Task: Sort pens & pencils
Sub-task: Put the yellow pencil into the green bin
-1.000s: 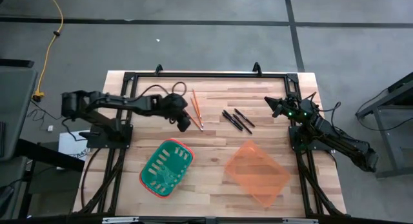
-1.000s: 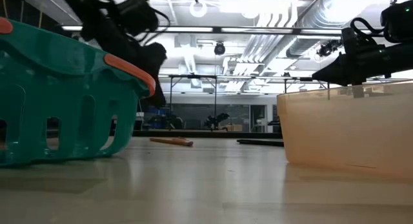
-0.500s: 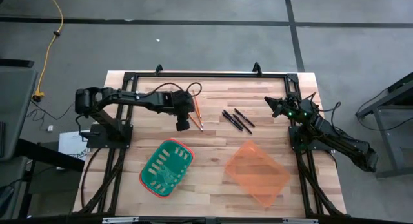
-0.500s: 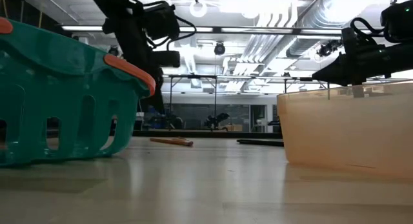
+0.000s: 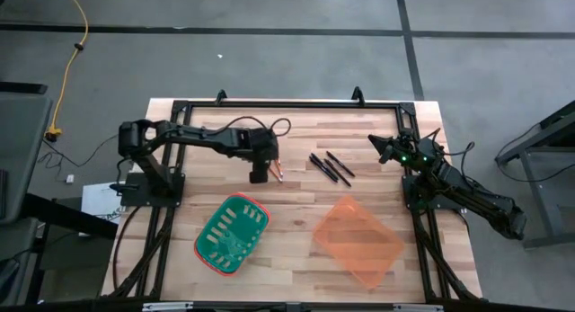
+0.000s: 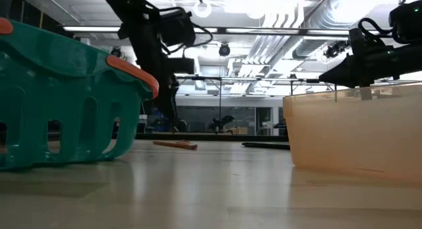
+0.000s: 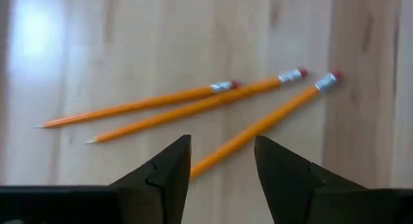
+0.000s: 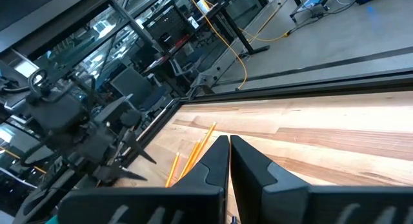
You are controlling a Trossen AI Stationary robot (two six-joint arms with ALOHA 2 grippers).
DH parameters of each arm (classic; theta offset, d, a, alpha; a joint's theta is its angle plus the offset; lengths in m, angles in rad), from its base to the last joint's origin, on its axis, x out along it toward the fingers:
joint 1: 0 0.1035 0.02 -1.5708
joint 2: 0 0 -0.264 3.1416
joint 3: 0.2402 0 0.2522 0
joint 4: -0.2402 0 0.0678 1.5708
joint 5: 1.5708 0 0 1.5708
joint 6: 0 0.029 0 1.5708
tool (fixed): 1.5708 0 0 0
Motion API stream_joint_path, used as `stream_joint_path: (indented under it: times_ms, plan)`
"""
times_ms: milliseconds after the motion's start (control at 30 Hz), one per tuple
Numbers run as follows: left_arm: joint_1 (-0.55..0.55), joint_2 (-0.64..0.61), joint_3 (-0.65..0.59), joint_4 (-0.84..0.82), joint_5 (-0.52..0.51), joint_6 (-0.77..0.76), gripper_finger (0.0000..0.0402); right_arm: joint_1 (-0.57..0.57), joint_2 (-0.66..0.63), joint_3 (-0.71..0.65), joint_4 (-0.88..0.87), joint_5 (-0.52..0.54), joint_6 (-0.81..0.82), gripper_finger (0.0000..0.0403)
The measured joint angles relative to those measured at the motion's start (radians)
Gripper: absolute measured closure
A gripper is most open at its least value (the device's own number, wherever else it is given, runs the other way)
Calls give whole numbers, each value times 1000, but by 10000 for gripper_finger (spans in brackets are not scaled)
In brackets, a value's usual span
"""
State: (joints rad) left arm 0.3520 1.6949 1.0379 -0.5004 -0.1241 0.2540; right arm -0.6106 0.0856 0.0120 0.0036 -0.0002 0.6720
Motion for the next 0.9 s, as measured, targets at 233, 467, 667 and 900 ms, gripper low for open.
stream_joint_path:
  times_ms: [233, 467, 667, 900]
  plan:
    - [2, 66, 5, 8, -1, 78, 261, 0, 0, 0, 0, 0, 0, 396]
    - [1, 74, 5, 20, 6, 132, 281, 0, 0, 0, 0, 0, 0, 396]
    - [1, 78, 5, 25, 52, 162, 275, 0, 0, 0, 0, 0, 0, 396]
    - [1, 119, 3, 33, 43, 172, 275, 0, 1, 0, 0, 0, 0, 396]
